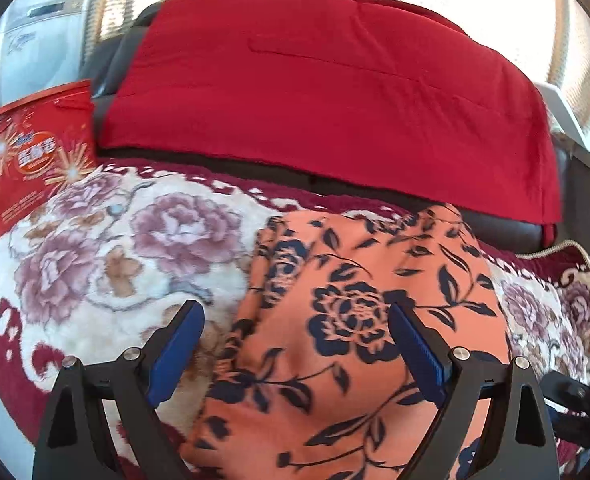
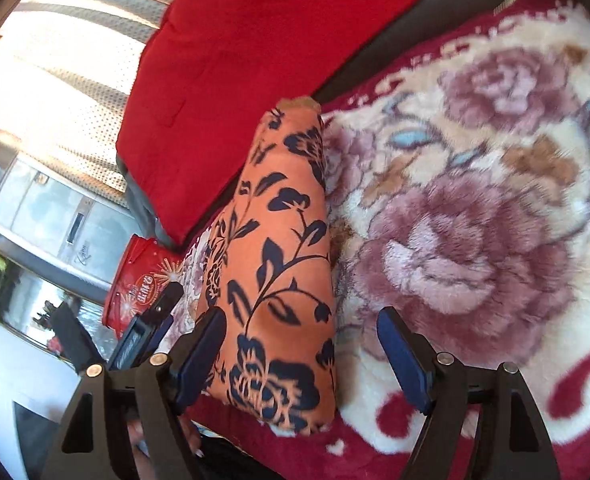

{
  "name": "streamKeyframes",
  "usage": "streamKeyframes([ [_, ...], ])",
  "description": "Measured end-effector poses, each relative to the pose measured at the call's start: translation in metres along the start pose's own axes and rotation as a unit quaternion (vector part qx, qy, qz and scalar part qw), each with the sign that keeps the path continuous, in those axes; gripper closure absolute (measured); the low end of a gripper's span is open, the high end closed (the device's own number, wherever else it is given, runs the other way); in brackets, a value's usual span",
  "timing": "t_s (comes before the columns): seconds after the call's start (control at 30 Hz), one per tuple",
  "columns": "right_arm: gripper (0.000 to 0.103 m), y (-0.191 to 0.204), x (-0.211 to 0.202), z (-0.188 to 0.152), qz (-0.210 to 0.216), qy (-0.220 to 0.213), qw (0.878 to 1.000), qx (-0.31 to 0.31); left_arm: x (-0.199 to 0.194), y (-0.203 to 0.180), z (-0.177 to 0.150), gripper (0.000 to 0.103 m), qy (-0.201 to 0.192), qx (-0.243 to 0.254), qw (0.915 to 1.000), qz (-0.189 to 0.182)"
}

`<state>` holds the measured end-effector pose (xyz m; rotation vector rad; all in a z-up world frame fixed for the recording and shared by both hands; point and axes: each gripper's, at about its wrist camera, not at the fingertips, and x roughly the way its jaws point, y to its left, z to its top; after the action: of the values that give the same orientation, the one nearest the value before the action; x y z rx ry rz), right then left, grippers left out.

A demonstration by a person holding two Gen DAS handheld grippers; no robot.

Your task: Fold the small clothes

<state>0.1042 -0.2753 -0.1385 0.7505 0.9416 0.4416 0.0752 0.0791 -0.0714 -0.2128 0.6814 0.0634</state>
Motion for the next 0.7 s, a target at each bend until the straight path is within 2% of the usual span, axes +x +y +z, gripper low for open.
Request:
streamKeyframes([
  [0.07, 0.022, -0.003, 0.014, 0.003, 0.009, 0.020, 1.000, 0.008, 0.010, -0.007, -0.004, 0.009, 0.023, 0.016, 0.9996, 0.003],
  [0.13, 0.022, -0.007, 0.032, 0.004, 0.014, 0.044, 0.999, 0.017, 0.038, -0.012, -0.013, 0.009, 0.089, 0.040, 0.9950, 0.021],
  [0.2, 0.022, -0.003, 0.042, 0.006, 0.009, 0.051, 0.999, 0.005, 0.048, -0.008, -0.017, 0.008, 0.110, 0.025, 0.9934, 0.021],
  [0.27, 0.046, 0.013, 0.046, 0.008, -0.003, 0.059, 0.998, -0.038, 0.048, -0.004, -0.014, 0.008, 0.109, 0.011, 0.9938, 0.018],
  [0.33, 0.056, 0.039, 0.046, 0.003, -0.050, 0.055, 0.992, -0.104, 0.049, -0.003, -0.015, 0.008, 0.112, 0.009, 0.9934, 0.021],
  [0.43, 0.058, 0.074, 0.048, -0.012, -0.136, 0.041, 0.966, -0.214, 0.052, -0.004, -0.014, 0.008, 0.113, 0.005, 0.9933, 0.026],
  [0.47, 0.058, 0.073, 0.052, -0.014, -0.144, 0.044, 0.964, -0.217, 0.052, -0.005, -0.015, 0.008, 0.113, 0.006, 0.9932, 0.027],
  [0.5, 0.054, 0.062, 0.056, -0.010, -0.136, 0.055, 0.970, -0.192, 0.054, -0.004, -0.014, 0.008, 0.114, 0.006, 0.9931, 0.027],
  [0.53, 0.045, 0.049, 0.057, -0.003, -0.114, 0.060, 0.980, -0.149, 0.053, -0.005, -0.015, 0.008, 0.113, 0.005, 0.9932, 0.027],
  [0.57, 0.031, 0.033, 0.055, 0.006, -0.083, 0.064, 0.990, -0.090, 0.052, -0.006, -0.015, 0.008, 0.111, 0.005, 0.9935, 0.026],
  [0.6, 0.030, 0.016, 0.050, 0.013, -0.039, 0.063, 0.997, -0.028, 0.053, -0.004, -0.015, 0.008, 0.110, 0.005, 0.9936, 0.025],
  [0.63, 0.030, 0.008, 0.046, 0.019, -0.018, 0.056, 0.998, 0.003, 0.053, -0.004, -0.015, 0.008, 0.111, 0.004, 0.9935, 0.025],
  [0.7, 0.029, 0.004, 0.036, 0.032, -0.012, 0.028, 0.999, 0.022, 0.053, -0.003, -0.015, 0.008, 0.112, 0.004, 0.9934, 0.023],
])
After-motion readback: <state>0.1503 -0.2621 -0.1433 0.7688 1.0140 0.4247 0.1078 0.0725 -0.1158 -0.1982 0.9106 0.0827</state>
